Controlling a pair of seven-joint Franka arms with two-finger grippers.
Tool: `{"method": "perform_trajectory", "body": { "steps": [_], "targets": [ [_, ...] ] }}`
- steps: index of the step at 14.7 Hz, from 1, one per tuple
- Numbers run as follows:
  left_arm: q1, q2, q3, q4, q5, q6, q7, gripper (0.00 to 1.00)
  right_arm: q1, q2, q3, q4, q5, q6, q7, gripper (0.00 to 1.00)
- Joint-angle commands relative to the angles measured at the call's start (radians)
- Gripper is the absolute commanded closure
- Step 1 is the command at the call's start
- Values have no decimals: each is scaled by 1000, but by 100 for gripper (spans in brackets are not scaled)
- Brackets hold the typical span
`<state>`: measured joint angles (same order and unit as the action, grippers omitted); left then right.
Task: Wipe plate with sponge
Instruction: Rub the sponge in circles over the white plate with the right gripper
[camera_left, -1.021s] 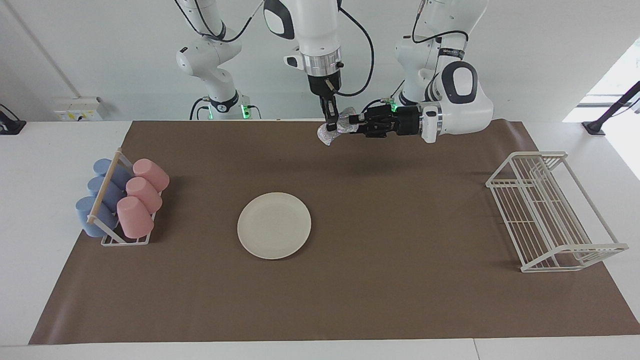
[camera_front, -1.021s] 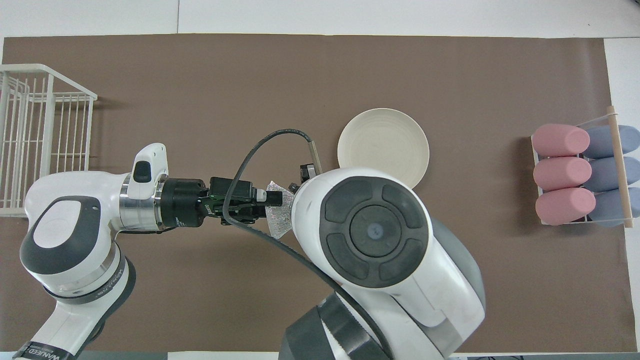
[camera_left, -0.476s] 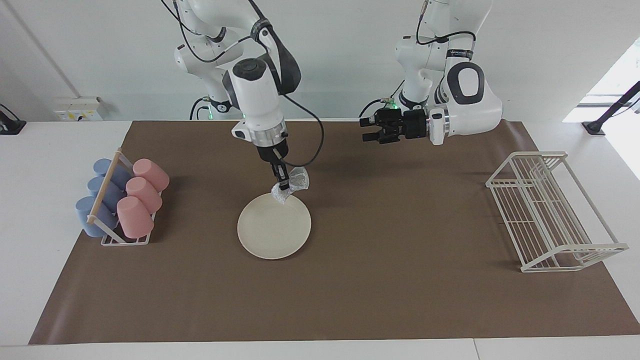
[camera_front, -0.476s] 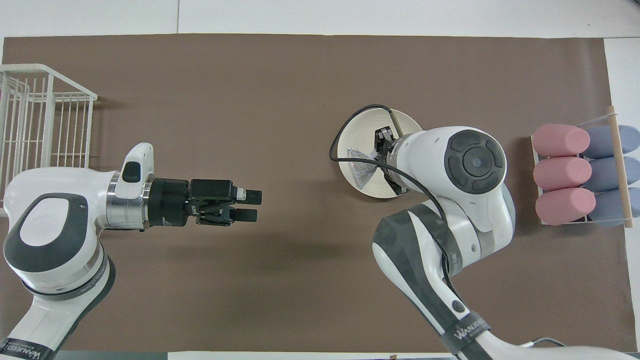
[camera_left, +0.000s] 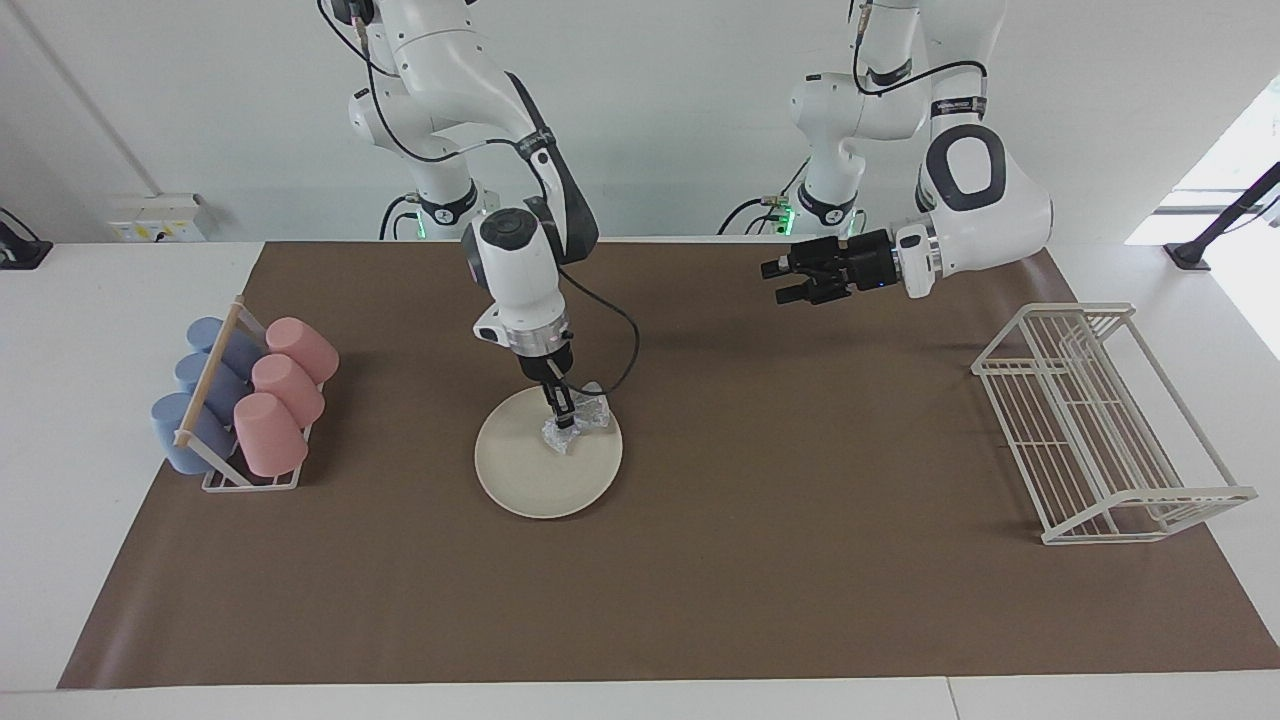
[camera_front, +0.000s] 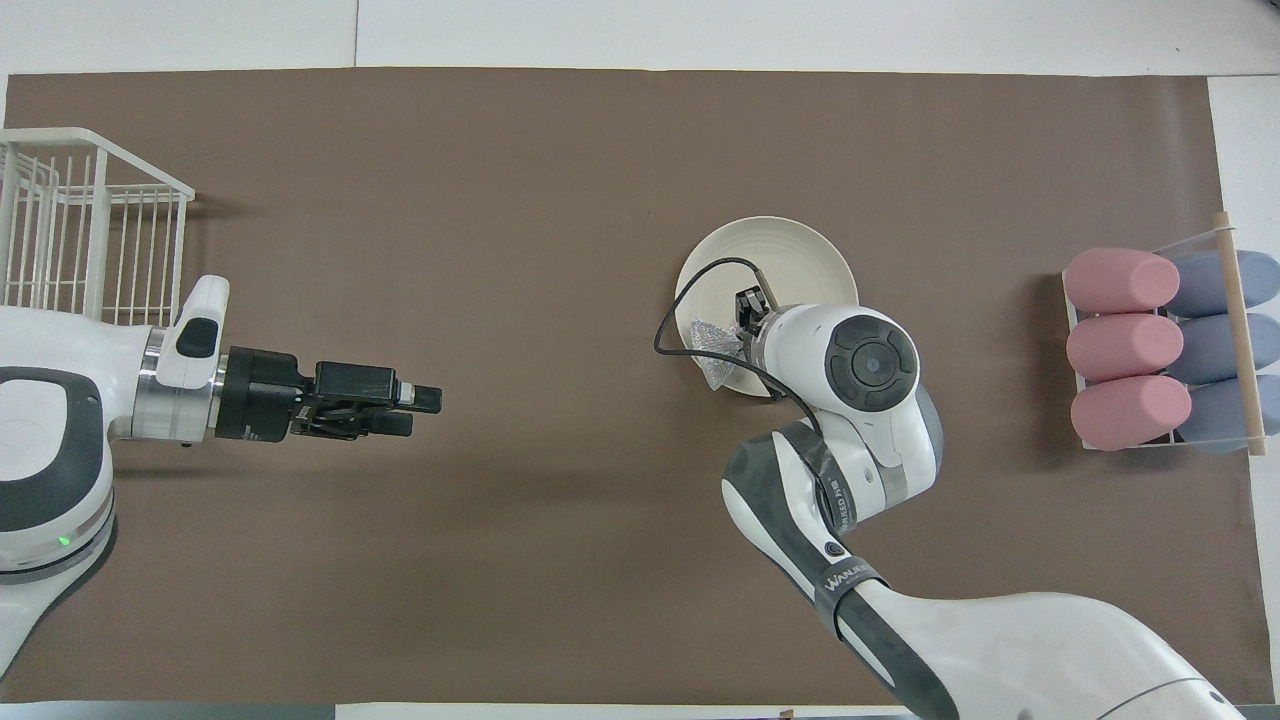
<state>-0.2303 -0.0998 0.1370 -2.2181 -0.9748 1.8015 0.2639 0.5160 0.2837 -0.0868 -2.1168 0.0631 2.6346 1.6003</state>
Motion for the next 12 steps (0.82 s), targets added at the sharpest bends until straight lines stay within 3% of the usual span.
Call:
{"method": "perform_trajectory", "body": {
  "steps": [1, 6, 9, 12],
  "targets": [
    [20, 52, -5, 72, 180, 27, 3, 0, -24, 11, 4, -8, 14, 2, -86, 100],
    [32, 71, -5, 107, 522, 96, -3, 0, -164, 14, 4, -28, 14, 16, -376, 100],
    [35, 89, -4, 100, 643, 191, -44, 0, -145, 14, 6, -31, 55, 28, -352, 100],
    [42, 91, -4, 100, 691, 210, -69, 0, -38, 12, 6, -32, 209, 30, -277, 100]
  ]
}}
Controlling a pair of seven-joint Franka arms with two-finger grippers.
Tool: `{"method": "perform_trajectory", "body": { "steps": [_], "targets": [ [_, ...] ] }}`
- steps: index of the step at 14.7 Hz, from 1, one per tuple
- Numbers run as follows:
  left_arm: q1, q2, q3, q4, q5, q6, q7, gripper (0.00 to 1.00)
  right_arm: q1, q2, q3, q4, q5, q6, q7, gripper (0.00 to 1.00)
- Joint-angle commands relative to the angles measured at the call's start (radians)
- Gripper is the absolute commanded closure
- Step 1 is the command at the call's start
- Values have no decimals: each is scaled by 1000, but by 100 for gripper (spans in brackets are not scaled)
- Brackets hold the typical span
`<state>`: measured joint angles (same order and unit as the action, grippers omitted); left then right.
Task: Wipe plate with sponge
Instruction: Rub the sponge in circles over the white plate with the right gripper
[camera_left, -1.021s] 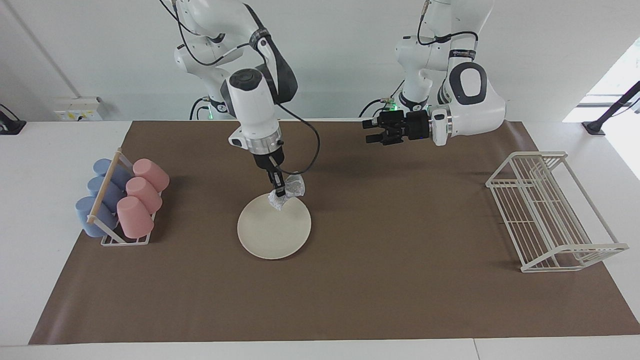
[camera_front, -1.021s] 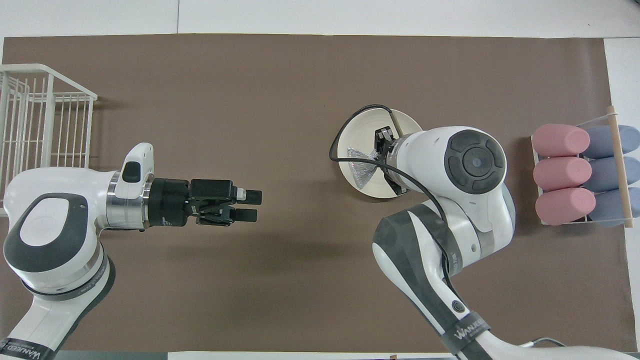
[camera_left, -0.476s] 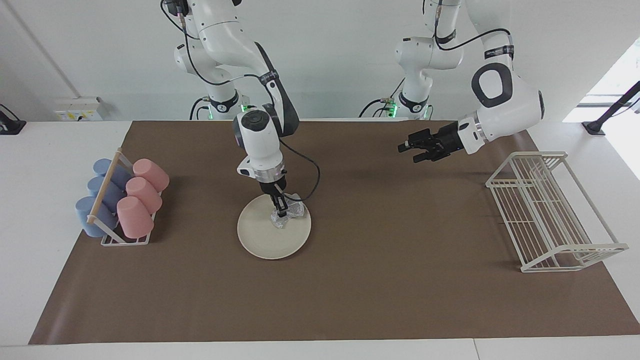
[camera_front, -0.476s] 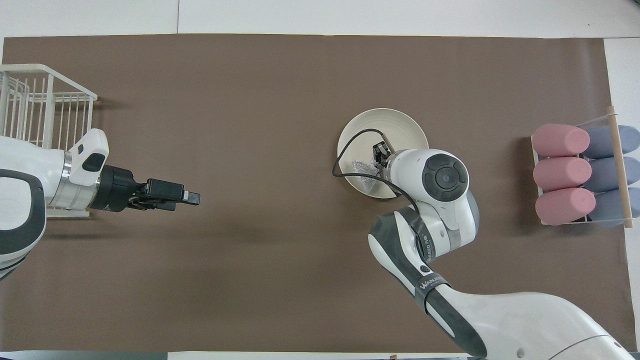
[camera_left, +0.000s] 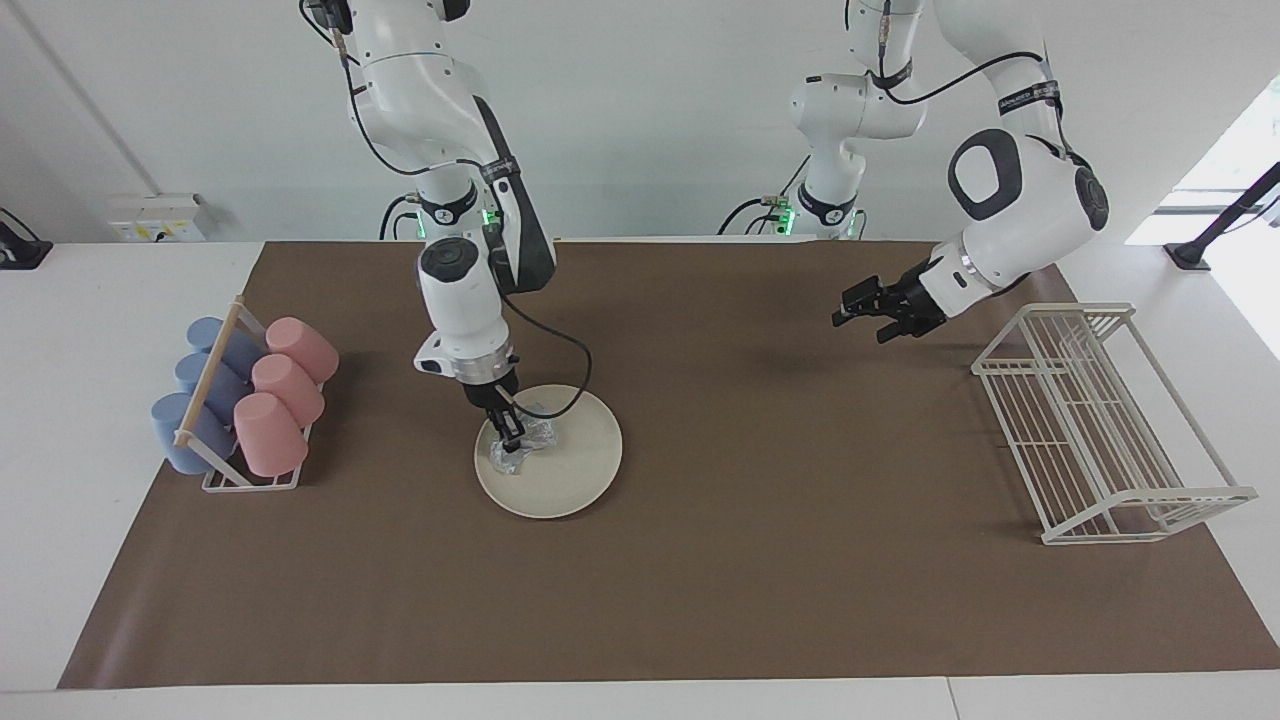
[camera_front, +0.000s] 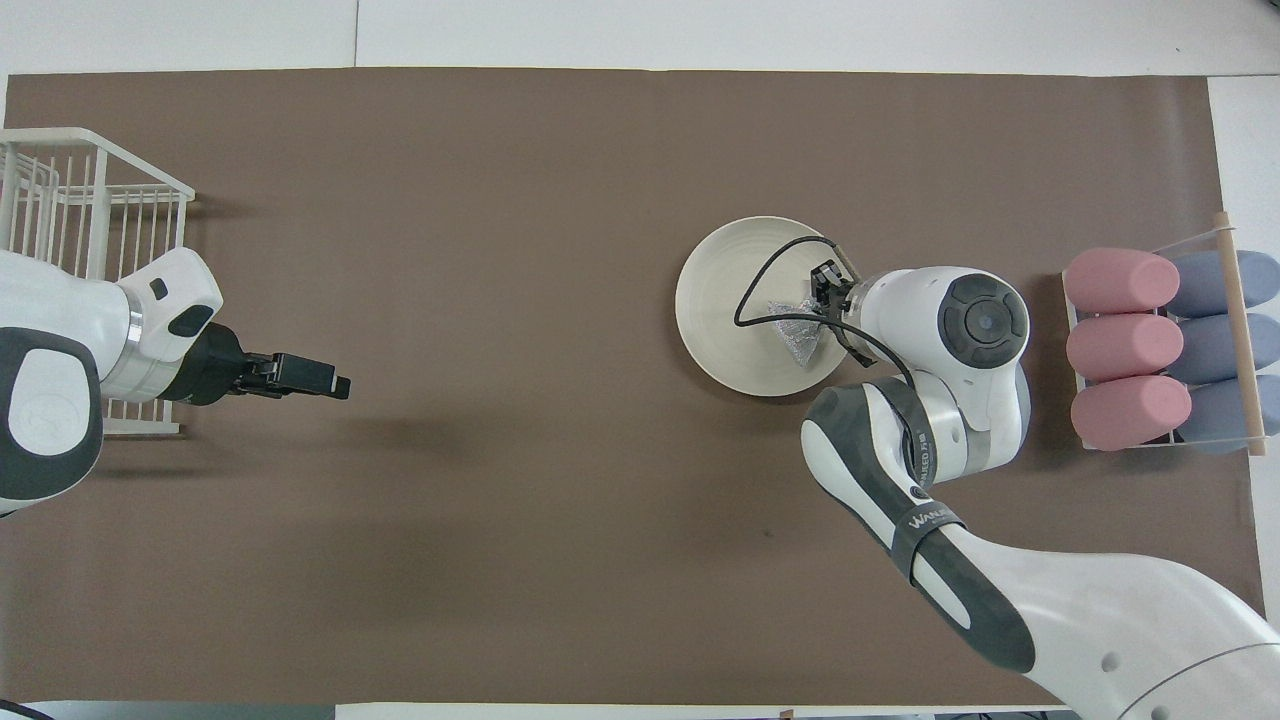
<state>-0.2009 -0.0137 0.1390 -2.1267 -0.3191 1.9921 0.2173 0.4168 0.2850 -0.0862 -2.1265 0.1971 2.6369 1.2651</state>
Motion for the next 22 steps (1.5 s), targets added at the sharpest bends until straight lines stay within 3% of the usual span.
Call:
{"method": "perform_trajectory", "body": {
  "steps": [1, 4, 9, 12, 17, 22],
  "targets": [
    [20, 4, -7, 8, 37, 28, -22, 0, 98, 11, 5, -23, 108, 31, 97, 100],
    [24, 6, -7, 10, 37, 59, -22, 0, 90, 13, 3, -23, 111, 32, 71, 100],
    [25, 6, -7, 10, 37, 59, -22, 0, -75, 26, 3, -18, 111, 31, -292, 100],
    [25, 6, -7, 10, 37, 60, -22, 0, -59, 22, 5, -24, 116, 29, -255, 100],
    [25, 6, -7, 8, 37, 63, -24, 0, 79, 13, 3, -36, 116, 31, -20, 100],
    [25, 6, -7, 10, 37, 66, -22, 0, 71, 11, 2, -15, 114, 20, -29, 100]
  ]
}}
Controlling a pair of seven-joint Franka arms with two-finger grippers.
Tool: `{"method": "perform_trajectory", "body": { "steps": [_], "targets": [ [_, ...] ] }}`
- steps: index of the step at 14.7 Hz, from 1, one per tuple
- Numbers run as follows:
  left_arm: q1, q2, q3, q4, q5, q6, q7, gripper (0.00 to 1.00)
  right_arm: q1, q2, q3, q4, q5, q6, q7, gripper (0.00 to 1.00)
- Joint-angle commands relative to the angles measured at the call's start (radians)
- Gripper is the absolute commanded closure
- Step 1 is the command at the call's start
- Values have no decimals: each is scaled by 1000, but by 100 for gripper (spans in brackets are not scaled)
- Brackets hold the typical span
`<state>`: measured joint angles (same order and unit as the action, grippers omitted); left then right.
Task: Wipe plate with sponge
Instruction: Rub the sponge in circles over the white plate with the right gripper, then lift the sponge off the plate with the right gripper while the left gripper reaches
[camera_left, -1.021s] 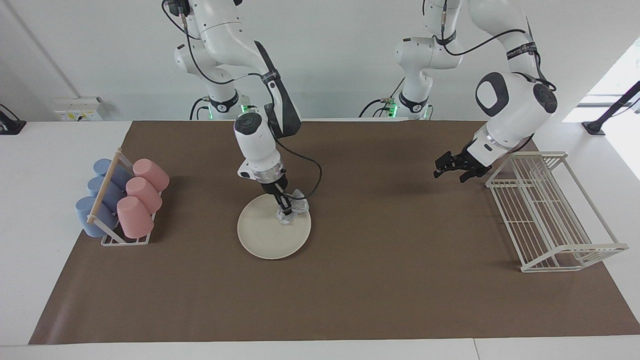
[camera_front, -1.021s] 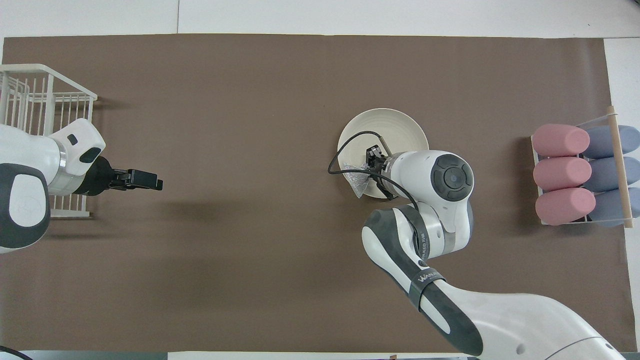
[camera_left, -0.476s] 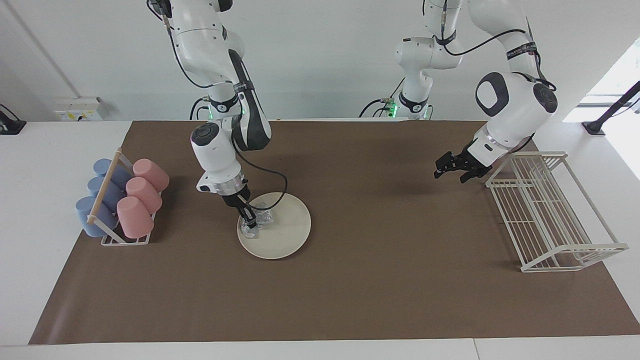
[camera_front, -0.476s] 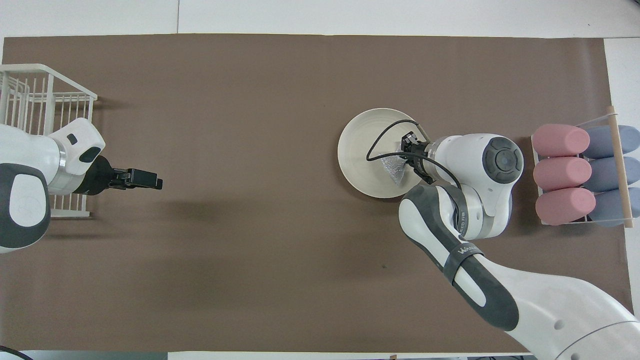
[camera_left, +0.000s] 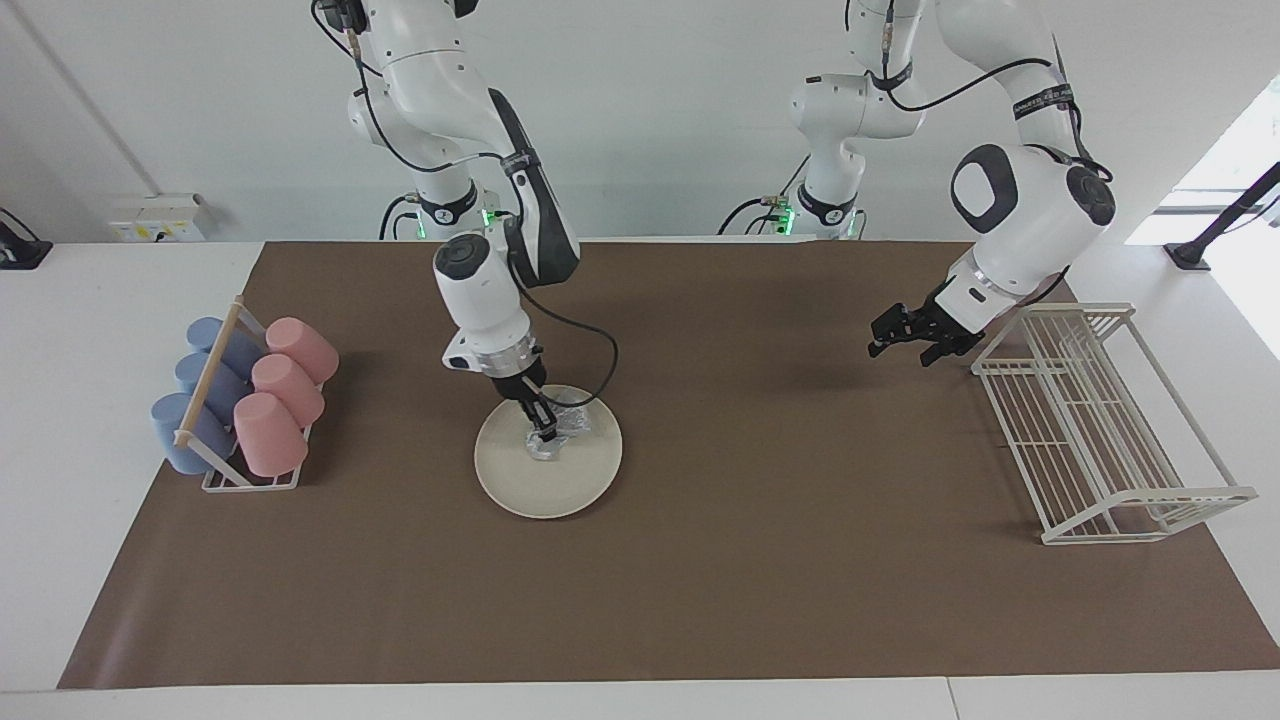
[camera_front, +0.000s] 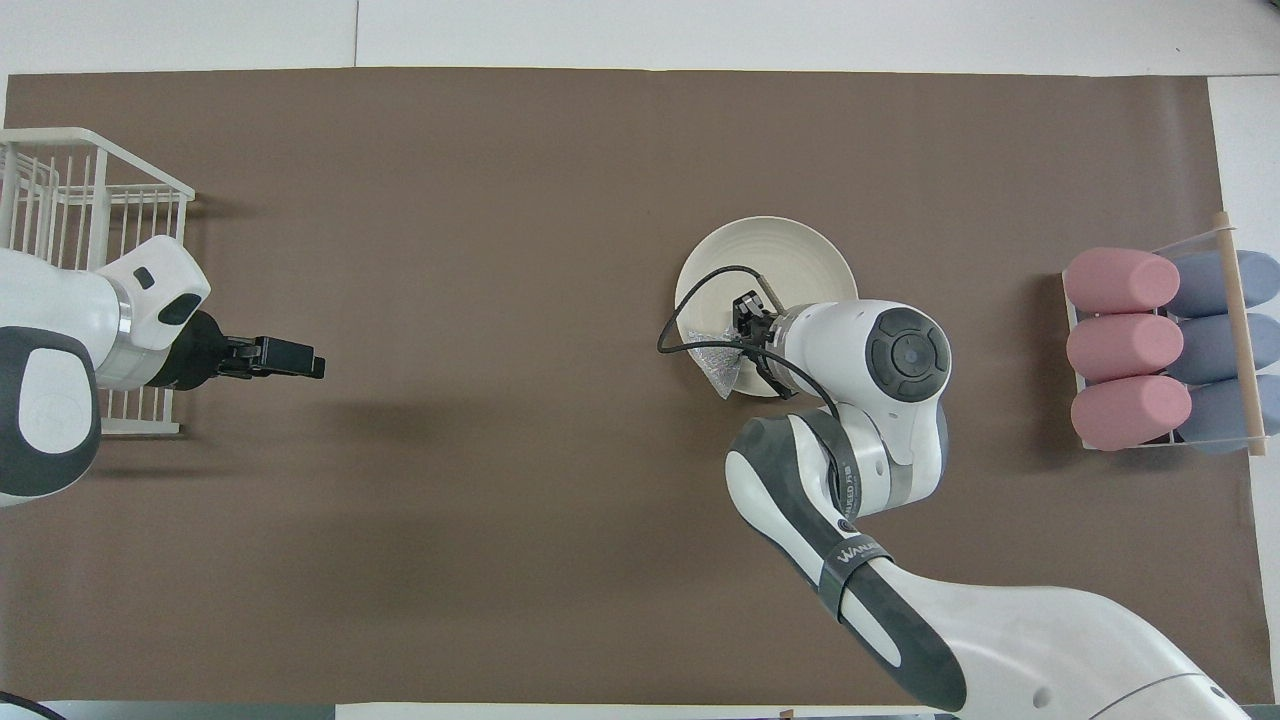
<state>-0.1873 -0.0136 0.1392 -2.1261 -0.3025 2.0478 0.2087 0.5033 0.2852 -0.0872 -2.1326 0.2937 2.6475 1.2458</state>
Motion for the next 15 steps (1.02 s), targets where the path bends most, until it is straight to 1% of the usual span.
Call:
{"method": "perform_trajectory", "body": {
  "steps": [1, 2, 3, 6, 7, 8, 9, 10, 11, 12, 13, 14, 15],
  "targets": [
    [11, 6, -7, 9, 20, 12, -14, 0, -14, -7, 1, 11, 18, -10, -5, 100],
    [11, 6, -7, 9, 20, 14, -14, 0, -15, -38, 0, 26, 18, -65, -3, 100],
    [11, 6, -7, 11, 20, 14, -15, 0, -20, -78, -6, 46, 15, -151, -3, 100],
    [6, 3, -12, 6, 0, 8, -28, 0, -84, -197, -8, 130, -22, -430, -3, 100],
    [-1, 1, -15, 5, -57, 9, -34, 0, -103, -237, -8, 166, -46, -530, -2, 100],
    [-6, 0, -13, 2, -155, 3, -35, 0, -118, -270, -8, 196, -68, -603, 1, 100],
    [-9, -2, -15, 0, -228, -1, -37, 0, -123, -300, -8, 230, -86, -679, 3, 100],
    [-14, -2, -17, 0, -268, -3, -37, 0, -126, -323, -11, 265, -105, -743, 7, 100],
    [-14, -5, -17, 1, -353, -12, -37, 0, -131, -339, -14, 313, -129, -803, 33, 100],
    [-14, -5, -15, 11, -460, -29, -38, 0, -128, -340, -13, 376, -164, -870, 78, 100],
    [-14, -3, -15, 12, -528, -32, -40, 0, -120, -334, -5, 428, -207, -926, 113, 100],
    [-15, -6, -18, 12, -575, -35, -41, 0, -109, -327, 0, 459, -244, -949, 165, 100],
    [-15, -9, -20, 12, -627, -58, -45, 0, -83, -319, 1, 462, -251, -928, 234, 100]
  ]
}}
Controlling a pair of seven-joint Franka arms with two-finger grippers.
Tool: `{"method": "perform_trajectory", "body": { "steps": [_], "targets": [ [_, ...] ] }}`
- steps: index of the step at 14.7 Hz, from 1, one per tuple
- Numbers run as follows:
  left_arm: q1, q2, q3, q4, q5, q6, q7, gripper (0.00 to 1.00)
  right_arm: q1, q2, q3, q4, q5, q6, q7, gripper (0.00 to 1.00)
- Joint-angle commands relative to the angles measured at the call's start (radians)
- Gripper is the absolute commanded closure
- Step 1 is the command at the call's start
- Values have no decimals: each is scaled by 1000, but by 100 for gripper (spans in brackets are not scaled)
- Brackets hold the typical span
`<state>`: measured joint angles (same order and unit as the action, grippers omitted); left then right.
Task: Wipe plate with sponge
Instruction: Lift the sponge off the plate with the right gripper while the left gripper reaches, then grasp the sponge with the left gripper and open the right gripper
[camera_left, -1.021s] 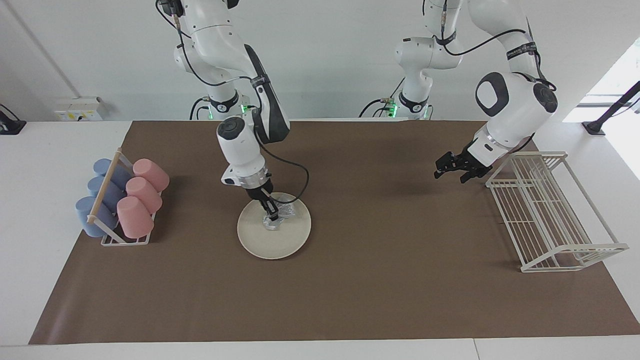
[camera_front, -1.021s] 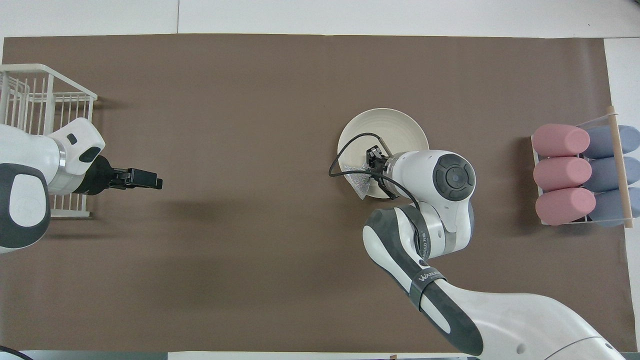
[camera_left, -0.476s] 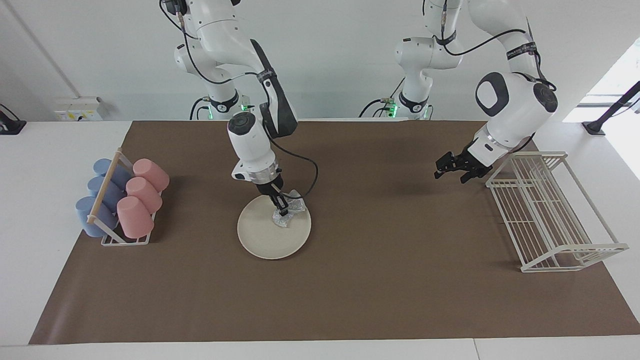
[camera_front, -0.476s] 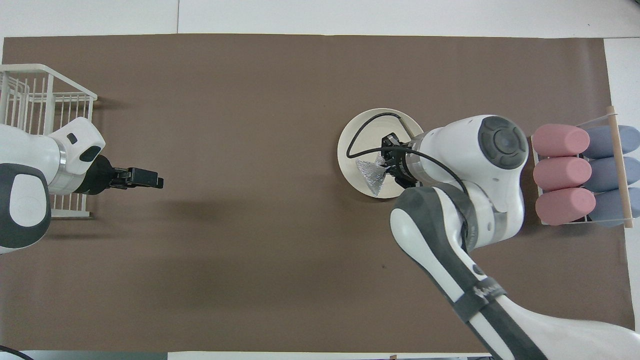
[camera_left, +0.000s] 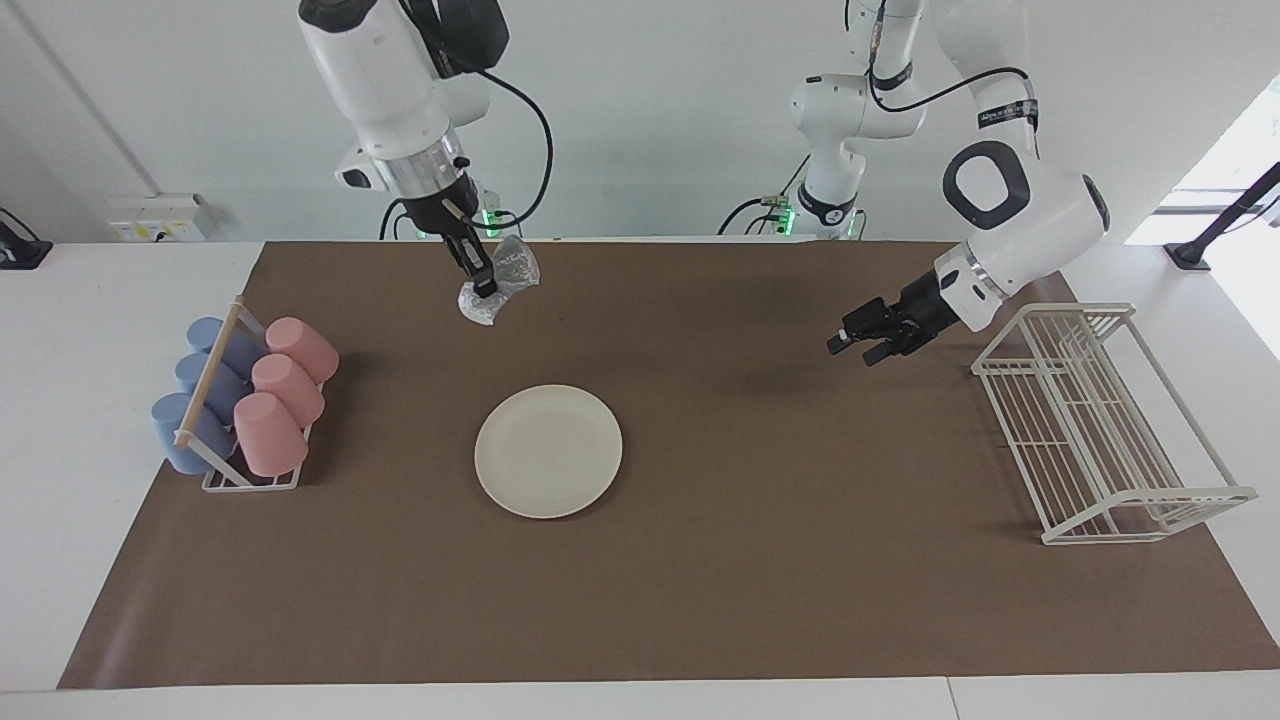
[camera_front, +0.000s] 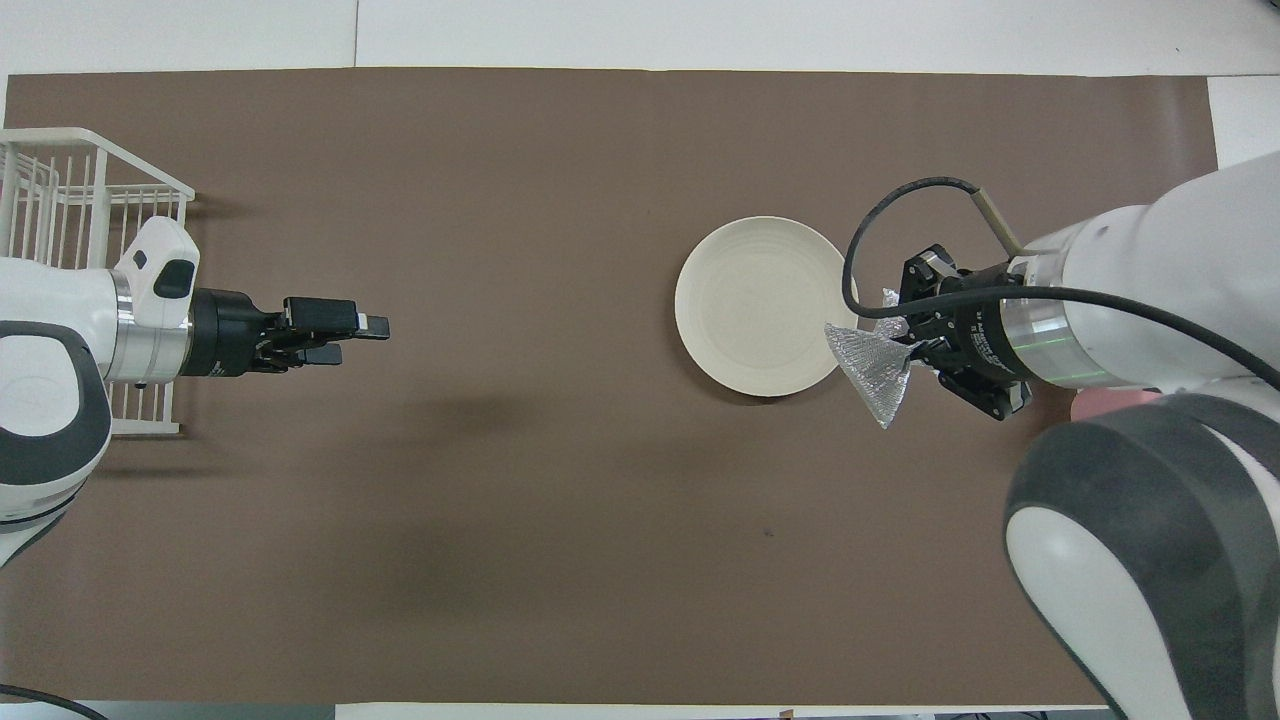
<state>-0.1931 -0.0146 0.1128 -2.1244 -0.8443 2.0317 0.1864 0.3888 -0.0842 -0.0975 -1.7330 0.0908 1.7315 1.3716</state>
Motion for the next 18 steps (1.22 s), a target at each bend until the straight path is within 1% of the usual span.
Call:
{"method": "perform_trajectory", "body": {
  "steps": [1, 3, 5, 7, 8, 9, 11, 15, 17, 18],
  "targets": [
    [-9, -13, 8, 11, -151, -71, -22, 0, 45, 52, 12, 63, -42, -12, 174, 100],
    [-9, -21, 7, 11, -234, -119, -24, 0, 71, 47, 27, 50, -25, 5, 275, 100],
    [-6, -22, 11, 11, -347, -203, -22, 0, 137, 61, 35, 58, -19, 48, 442, 100],
    [-8, -27, 8, 11, -378, -241, -21, 0, 176, 86, 35, 72, 12, 72, 548, 100],
    [-9, -30, 7, 9, -398, -251, -19, 0, 179, 98, 35, 99, 26, 69, 576, 100],
    [-28, -33, 5, 9, -412, -249, -18, 0, 189, 118, 35, 119, 23, 63, 589, 100],
    [-75, -47, 7, 9, -464, -232, -18, 0, 191, 119, 35, 118, 6, 65, 589, 100],
    [-153, -67, 5, 11, -513, -189, -1, 0, 199, 118, 35, 110, -2, 71, 589, 100],
    [-230, -73, 5, 11, -548, -95, 60, 0, 199, 118, 35, 110, -3, 71, 589, 100],
    [-270, -77, 5, 11, -564, -47, 61, 0, 199, 116, 35, 110, -3, 71, 589, 100]
  ]
}}
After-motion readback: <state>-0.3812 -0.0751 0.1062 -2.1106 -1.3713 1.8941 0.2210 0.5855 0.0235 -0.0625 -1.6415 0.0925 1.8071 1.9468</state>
